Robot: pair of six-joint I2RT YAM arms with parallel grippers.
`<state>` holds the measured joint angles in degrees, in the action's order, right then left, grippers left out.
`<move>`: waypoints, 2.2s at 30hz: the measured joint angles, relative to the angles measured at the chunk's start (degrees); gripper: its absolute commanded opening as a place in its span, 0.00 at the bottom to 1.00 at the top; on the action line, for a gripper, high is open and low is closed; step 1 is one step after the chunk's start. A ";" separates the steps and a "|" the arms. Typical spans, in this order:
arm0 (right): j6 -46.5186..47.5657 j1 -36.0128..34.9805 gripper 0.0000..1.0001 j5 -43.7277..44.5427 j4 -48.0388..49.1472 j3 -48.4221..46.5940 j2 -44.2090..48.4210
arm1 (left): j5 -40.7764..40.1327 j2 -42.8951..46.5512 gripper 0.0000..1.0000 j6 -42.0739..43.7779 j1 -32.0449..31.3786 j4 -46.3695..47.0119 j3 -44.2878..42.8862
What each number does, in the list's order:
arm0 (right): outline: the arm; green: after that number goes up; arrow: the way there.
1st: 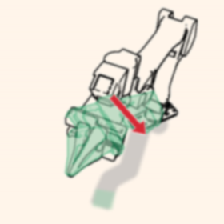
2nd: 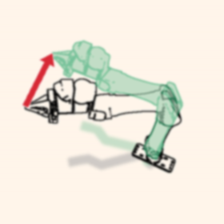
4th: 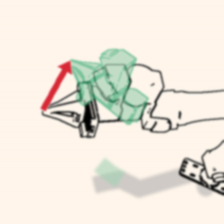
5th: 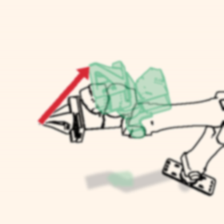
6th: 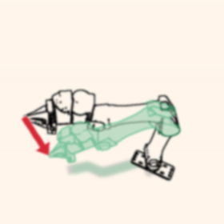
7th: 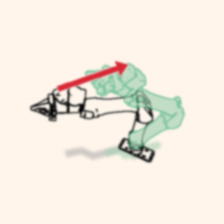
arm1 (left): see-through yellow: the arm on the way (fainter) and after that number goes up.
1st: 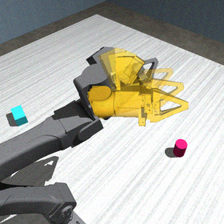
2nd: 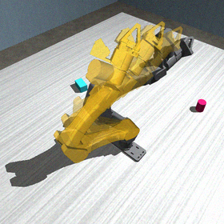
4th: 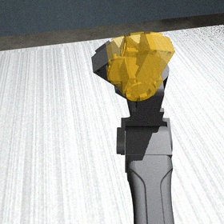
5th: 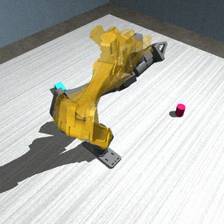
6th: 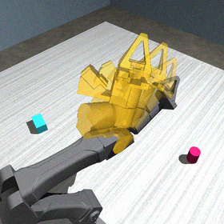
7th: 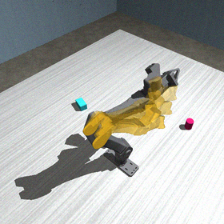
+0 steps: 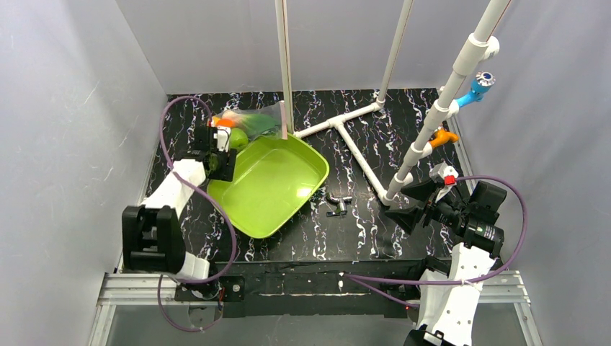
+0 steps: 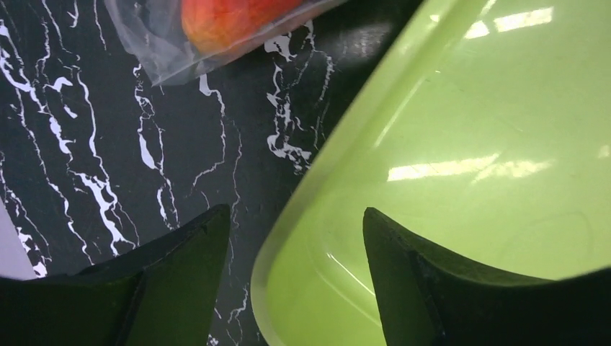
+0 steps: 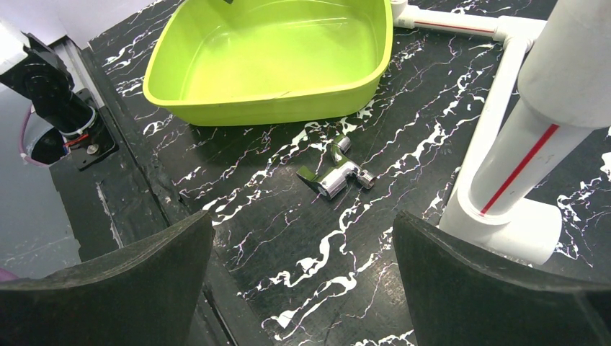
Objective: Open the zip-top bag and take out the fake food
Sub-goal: Pick up the bin at the center of the board, then place the bin at the center of the board.
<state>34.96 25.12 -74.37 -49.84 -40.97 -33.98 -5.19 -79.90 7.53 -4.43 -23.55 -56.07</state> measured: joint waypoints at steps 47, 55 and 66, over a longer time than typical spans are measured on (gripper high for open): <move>1.53 -0.11 1.00 -2.14 -2.54 -0.13 0.02 | -4.31 34.21 0.00 -13.27 8.39 -16.57 6.62; 1.68 -0.13 1.00 -2.21 -2.75 -0.15 0.02 | -16.48 38.49 0.00 -25.57 9.20 -23.02 4.17; 1.73 -0.44 1.00 -2.38 -2.78 -0.17 0.02 | -27.56 34.03 0.01 -30.86 11.54 -20.46 9.75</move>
<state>36.69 24.69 -76.75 -52.62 -41.15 -33.95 -32.75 -45.87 -23.33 7.11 -44.01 -46.33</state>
